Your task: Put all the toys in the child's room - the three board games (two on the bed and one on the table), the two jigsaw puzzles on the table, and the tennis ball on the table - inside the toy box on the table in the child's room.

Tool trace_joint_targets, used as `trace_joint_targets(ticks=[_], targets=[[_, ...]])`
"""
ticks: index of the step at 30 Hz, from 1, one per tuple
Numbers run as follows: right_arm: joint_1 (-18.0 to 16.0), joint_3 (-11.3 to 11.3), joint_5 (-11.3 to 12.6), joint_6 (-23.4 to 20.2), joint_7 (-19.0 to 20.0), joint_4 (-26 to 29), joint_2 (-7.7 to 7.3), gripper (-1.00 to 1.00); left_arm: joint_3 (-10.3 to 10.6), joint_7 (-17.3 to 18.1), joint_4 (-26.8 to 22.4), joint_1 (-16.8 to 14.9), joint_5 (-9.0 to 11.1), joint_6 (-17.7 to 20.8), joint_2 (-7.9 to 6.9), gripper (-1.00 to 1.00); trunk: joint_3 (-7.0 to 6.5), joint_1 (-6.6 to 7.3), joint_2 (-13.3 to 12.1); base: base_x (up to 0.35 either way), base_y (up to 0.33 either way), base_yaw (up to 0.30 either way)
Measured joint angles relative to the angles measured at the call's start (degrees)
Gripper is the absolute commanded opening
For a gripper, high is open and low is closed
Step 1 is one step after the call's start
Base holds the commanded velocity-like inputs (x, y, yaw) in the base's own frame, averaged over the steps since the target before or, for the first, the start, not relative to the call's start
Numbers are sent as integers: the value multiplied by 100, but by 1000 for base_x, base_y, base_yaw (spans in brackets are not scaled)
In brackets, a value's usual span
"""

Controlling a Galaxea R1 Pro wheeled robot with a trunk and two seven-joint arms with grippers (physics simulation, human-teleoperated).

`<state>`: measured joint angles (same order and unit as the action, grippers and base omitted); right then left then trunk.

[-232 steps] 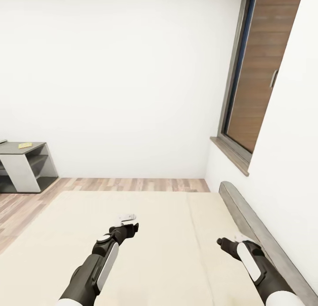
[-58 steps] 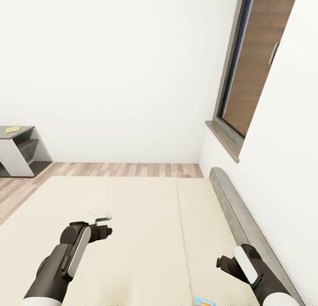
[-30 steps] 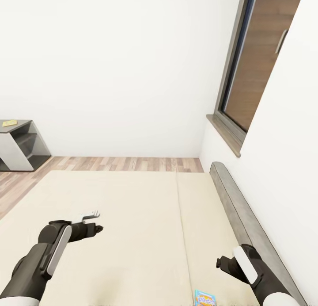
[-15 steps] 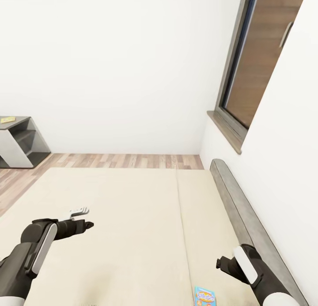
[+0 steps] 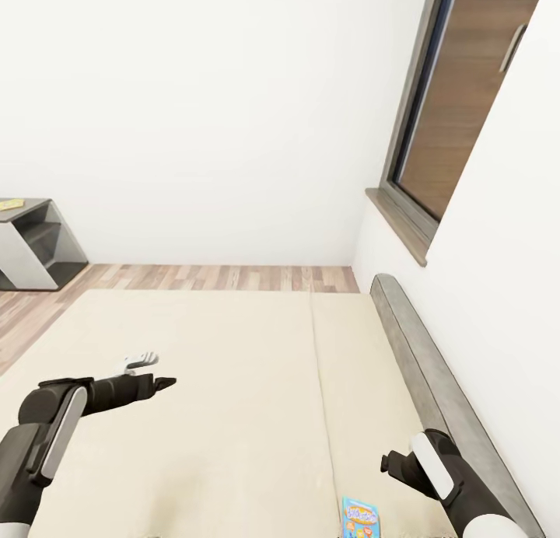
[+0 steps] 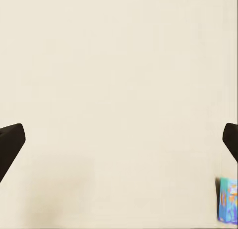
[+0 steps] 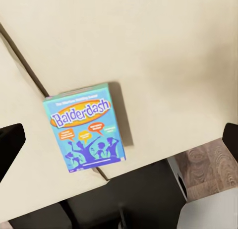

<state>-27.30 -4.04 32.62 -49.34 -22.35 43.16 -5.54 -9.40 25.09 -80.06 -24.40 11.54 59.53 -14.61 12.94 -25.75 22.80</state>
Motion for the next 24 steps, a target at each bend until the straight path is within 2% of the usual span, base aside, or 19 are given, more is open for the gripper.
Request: trace_joint_targets(ticks=[1, 2, 5, 6, 8, 9, 14, 18, 24], targets=[[0, -1, 0, 0, 0, 0, 0, 100, -34, 252, -7, 0, -3, -1, -53, 100, 9, 0, 0, 0, 0, 0], [0, 0, 0, 0, -1, 0, 0, 100, -103, 761, -17, 0, -8, 0, -170, 100, 19, 0, 0, 0, 0, 0], [0, 1, 0, 0, 0, 0, 0, 100, -214, 1541, -14, 1, -1, 9, -362, 100, 47, 0, 0, 0, 0, 0], [0, 0, 0, 0, 1, 0, 0, 100, -307, 2035, -9, 1, 7, 14, -486, 100, 57, 0, 1, 0, 0, 0], [0, 0, 0, 0, 1, 0, 0, 100, -434, 2531, -6, 3, 13, 16, -613, 100, 76, 0, 0, 0, 0, 0], [0, 1, 1, 0, 1, 0, 0, 100, -569, 2993, -4, 5, 13, 15, -715, 100, 85, 0, 1, 0, 0, 0], [0, 1, 0, 0, 1, 0, 0, 100, -944, 4275, -1, 27, -39, -16, -885, 100, 132, 0, 1, 0, 0, 0], [0, 2, 0, 0, 0, 0, 0, 100, -1049, 4784, -1, 47, -60, -39, -923, 100, 170, 0, 0, 0, 0, 0], [0, 2, 0, 0, 2, 0, 0, 100, -1084, 5129, 0, 63, -60, -52, -946, 100, 227, 0, 0, 0, 0, 0]])
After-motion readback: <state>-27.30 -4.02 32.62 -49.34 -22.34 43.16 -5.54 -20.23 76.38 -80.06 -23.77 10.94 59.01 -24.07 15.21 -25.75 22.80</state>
